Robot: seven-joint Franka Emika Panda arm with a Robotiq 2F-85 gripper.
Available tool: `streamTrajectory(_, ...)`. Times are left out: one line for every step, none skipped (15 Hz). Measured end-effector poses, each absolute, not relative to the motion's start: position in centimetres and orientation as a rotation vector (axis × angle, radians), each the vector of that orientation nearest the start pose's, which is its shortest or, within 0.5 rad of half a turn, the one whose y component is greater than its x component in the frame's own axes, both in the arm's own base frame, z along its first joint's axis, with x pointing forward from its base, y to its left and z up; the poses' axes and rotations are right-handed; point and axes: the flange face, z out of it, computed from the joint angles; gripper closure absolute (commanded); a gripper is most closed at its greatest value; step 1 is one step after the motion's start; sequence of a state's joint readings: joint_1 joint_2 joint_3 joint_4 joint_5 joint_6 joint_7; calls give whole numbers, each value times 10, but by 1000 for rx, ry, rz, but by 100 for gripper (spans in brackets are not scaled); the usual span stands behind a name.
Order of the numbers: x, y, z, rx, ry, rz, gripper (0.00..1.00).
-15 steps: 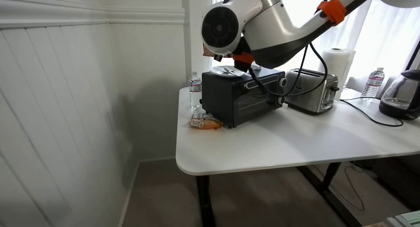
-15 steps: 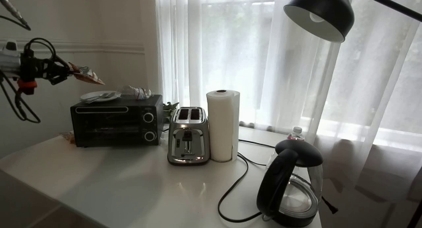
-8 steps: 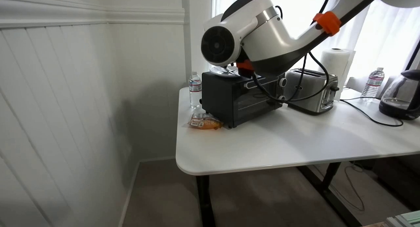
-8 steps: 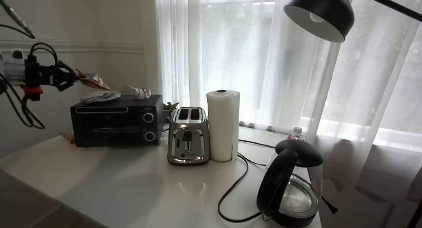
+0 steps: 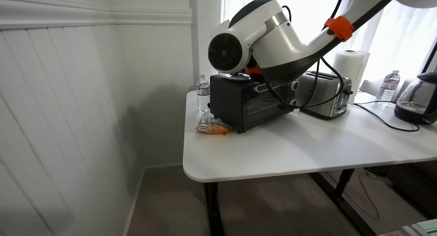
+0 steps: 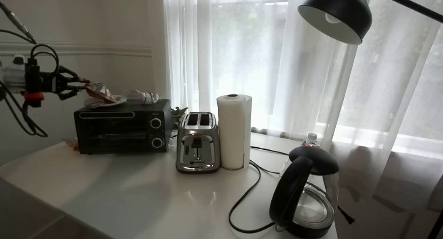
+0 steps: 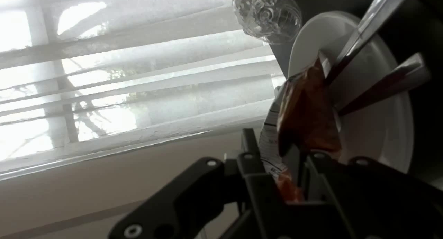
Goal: Put one orange packet on the white plate on the microwave
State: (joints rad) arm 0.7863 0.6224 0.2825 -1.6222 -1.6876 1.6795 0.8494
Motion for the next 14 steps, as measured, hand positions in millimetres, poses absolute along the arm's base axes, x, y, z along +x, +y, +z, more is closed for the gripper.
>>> streamTrajectory(440, 537, 312, 1613, 849, 1008, 33)
streamTrajectory(438, 537, 313, 1622, 854, 995, 27)
streamTrajectory(436, 538, 315, 1633, 860, 980, 20)
streamTrajectory(433, 538, 317, 1646, 868, 962, 12)
streamTrajectory(431, 539, 321, 1662, 875, 941, 6)
streamTrajectory(428, 539, 325, 1685, 883, 915, 0)
streamTrajectory(425, 540, 329, 1709, 891, 890, 0)
streamTrajectory(422, 540, 334, 1732, 898, 872, 0)
streamTrajectory(419, 541, 341, 1756, 904, 856, 0)
streamTrajectory(415, 542, 347, 1782, 910, 841, 0)
streamTrajectory(412, 542, 354, 1809, 917, 825, 0)
streamTrajectory(409, 542, 360, 1841, 922, 811, 0)
streamTrajectory(407, 543, 367, 1875, 926, 801, 0)
streamTrajectory(405, 543, 373, 1912, 927, 792, 0)
